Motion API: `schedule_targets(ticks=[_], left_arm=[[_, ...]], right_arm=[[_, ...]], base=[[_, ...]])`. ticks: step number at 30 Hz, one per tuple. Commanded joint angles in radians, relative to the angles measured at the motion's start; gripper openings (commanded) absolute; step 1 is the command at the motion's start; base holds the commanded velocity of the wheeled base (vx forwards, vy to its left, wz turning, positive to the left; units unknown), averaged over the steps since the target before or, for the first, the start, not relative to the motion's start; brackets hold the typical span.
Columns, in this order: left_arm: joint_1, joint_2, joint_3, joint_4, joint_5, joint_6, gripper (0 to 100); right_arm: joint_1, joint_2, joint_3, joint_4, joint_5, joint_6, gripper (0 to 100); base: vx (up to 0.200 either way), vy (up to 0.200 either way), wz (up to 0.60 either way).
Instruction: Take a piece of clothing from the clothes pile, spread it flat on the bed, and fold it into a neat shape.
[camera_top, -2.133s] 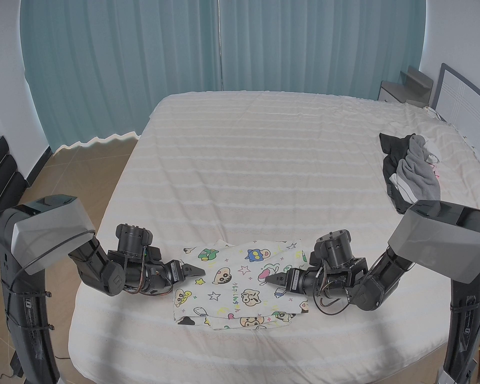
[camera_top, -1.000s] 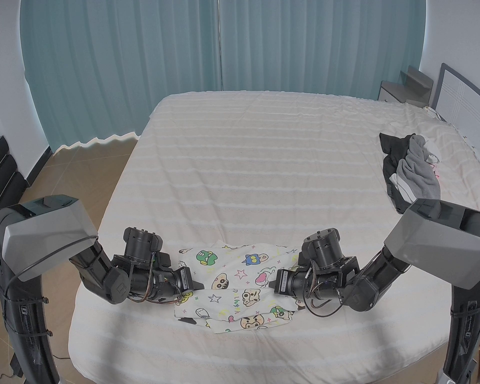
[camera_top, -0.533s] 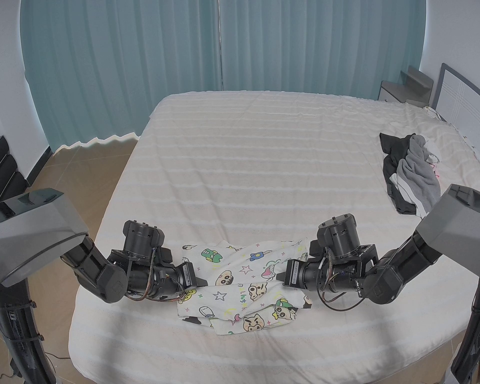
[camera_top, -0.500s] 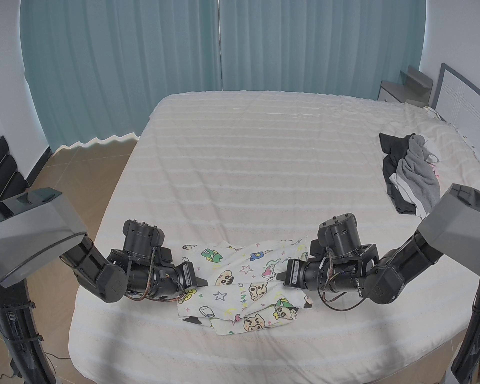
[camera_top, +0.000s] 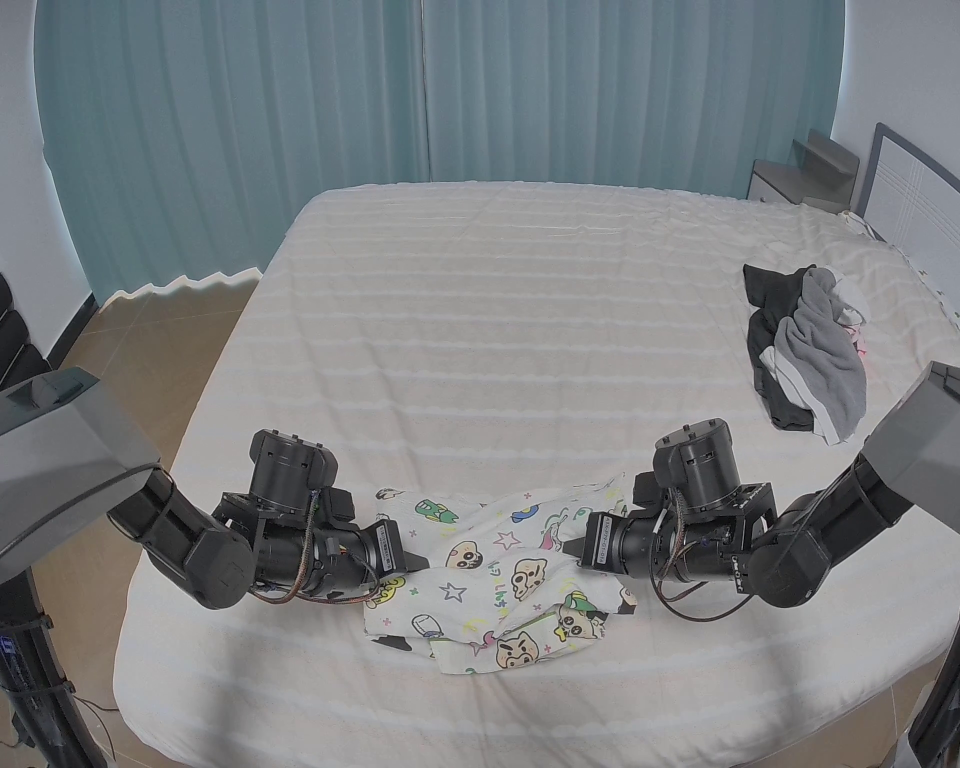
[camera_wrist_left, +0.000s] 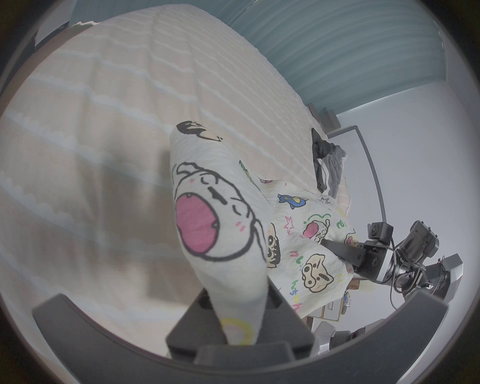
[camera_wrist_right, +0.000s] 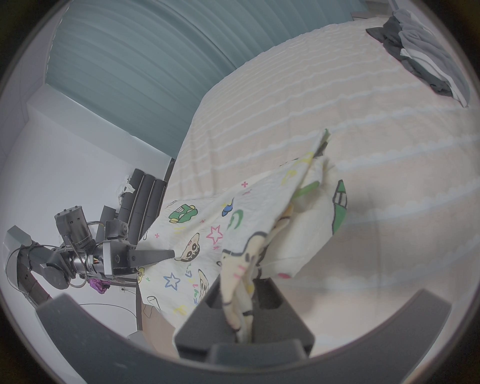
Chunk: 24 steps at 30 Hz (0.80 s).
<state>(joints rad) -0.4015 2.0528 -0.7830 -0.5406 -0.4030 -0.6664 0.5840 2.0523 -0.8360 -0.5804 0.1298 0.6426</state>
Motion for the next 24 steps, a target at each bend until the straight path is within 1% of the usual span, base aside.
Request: schedule_targets(ticks=[1, 8, 13, 24], left_arm=[[-0.023, -0.016, 0.007, -0.001, 0.0, -0.002, 0], [-0.063, -0.029, 0.011, -0.002, 0.012, -0.027, 0], [-0.102, -0.022, -0.002, -0.004, 0.047, -0.029, 0], [-0.14, -0.019, -0.038, -0.004, 0.049, -0.059, 0]], right_arm=[[0.0, -0.031, 0.021, -0.001, 0.002, 0.0, 0], [-0.01, -0.06, 0.055, -0.001, 0.001, 0.0, 0], [-0.027, -0.083, 0.064, 0.001, -0.001, 0.0, 0], [-0.052, -0.115, 0.1, -0.001, -0.002, -0.001, 0]], base=[[0.0, -0.2, 0.0], [0.0, -0.2, 0.0], [0.0, -0.2, 0.0], [0.0, -0.2, 0.0]])
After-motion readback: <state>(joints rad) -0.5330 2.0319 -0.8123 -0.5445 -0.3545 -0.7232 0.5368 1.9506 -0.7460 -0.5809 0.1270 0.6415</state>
